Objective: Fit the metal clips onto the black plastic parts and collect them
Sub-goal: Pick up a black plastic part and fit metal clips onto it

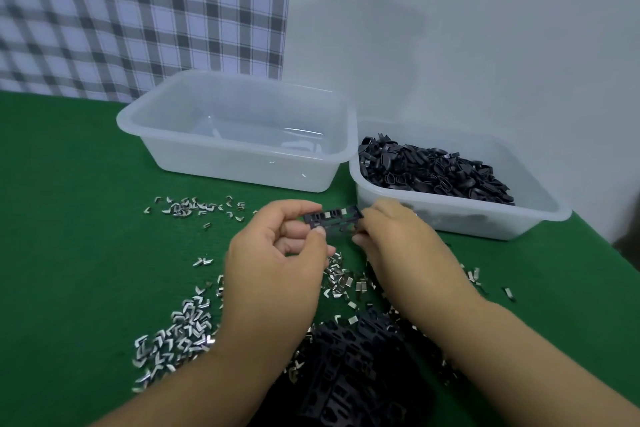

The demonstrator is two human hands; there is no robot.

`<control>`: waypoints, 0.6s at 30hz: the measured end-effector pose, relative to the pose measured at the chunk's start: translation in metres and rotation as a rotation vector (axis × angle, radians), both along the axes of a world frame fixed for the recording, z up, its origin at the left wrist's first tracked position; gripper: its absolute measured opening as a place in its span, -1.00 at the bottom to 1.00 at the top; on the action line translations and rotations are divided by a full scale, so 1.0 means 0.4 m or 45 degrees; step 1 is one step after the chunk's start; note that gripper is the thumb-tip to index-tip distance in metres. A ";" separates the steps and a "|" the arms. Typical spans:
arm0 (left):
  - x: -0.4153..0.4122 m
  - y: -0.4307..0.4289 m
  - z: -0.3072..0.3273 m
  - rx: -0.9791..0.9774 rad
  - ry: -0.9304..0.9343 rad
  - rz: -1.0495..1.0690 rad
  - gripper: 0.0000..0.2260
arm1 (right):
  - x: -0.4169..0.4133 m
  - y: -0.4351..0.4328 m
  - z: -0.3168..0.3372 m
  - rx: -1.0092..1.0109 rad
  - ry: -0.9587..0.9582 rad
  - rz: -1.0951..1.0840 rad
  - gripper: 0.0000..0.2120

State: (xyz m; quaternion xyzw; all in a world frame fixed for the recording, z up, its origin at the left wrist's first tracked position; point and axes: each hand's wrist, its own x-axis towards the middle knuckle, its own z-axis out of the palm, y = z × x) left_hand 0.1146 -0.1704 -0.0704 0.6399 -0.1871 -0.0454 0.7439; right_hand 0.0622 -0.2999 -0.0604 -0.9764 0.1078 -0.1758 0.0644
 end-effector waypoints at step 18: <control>-0.018 -0.009 -0.015 0.090 -0.015 -0.260 -0.83 | -0.133 0.012 -0.013 0.246 -0.745 0.063 -0.90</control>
